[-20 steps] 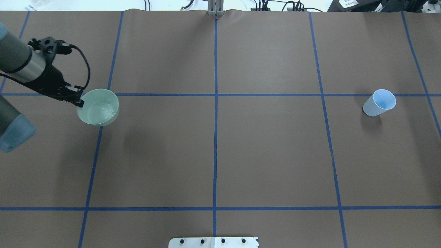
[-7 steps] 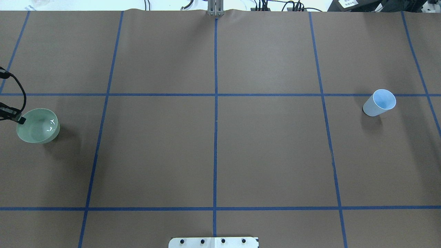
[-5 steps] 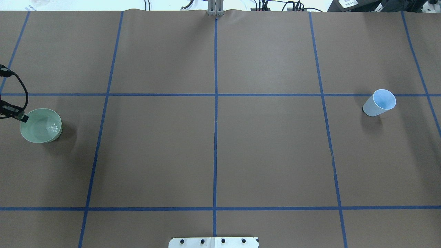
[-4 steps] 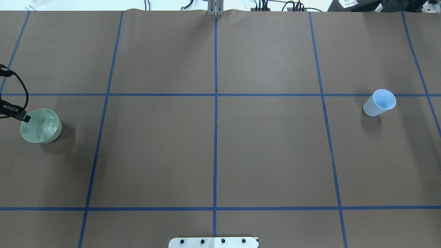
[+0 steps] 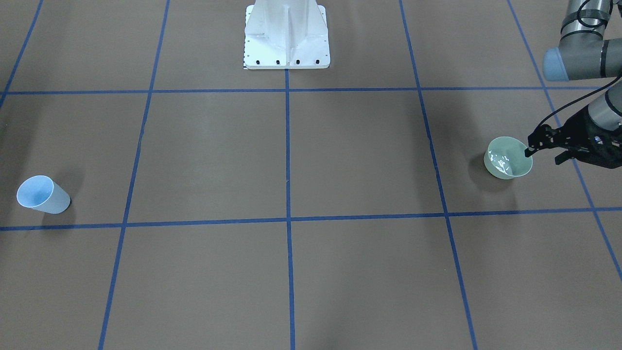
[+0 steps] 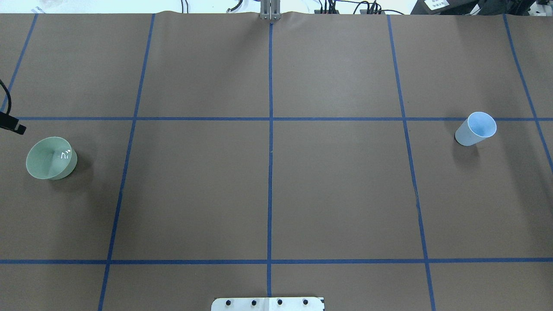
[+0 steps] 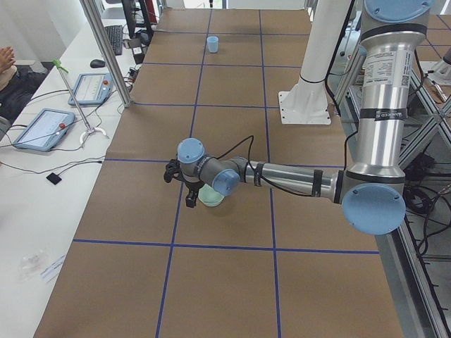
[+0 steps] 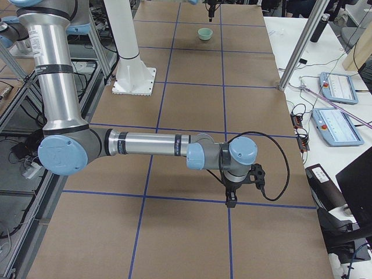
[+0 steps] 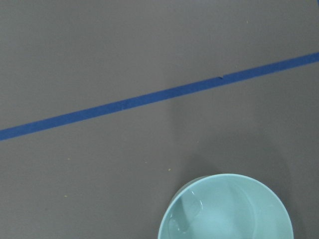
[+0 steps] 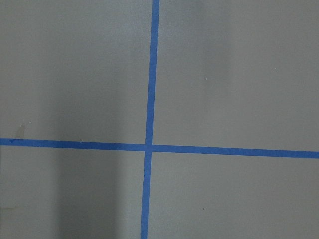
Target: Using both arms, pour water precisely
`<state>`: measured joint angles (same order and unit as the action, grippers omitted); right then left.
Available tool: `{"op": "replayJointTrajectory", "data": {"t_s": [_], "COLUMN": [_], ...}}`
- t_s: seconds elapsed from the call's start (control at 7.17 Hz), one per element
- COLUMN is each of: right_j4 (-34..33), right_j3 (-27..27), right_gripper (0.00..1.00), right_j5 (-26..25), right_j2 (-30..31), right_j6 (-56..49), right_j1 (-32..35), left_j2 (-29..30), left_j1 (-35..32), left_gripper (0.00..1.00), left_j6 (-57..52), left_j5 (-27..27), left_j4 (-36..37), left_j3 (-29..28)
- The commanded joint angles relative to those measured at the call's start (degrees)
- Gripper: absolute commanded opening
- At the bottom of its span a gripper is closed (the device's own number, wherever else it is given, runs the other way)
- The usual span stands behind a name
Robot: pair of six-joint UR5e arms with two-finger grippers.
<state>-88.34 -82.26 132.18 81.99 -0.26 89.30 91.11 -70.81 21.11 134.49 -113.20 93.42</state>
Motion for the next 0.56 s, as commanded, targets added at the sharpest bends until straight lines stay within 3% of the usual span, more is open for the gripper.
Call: {"op": "replayJointTrajectory", "data": {"t_s": [0.0, 0.42], "right_j4": [0.10, 0.10], "right_j3": [0.09, 0.09], "right_gripper": [1.00, 1.00], "right_j5": [-0.17, -0.52], "right_j2": [0.01, 0.01], "right_j6": [0.00, 0.00], "right_j1": [0.00, 0.00], "left_j2": [0.03, 3.45], "left_j1": [-7.02, -17.58], "left_gripper": [1.00, 1.00], "left_j6": [-8.56, -28.71], "left_j5": [0.51, -0.02], "left_j4": [8.90, 27.64], "left_j3": [2.54, 3.35]}}
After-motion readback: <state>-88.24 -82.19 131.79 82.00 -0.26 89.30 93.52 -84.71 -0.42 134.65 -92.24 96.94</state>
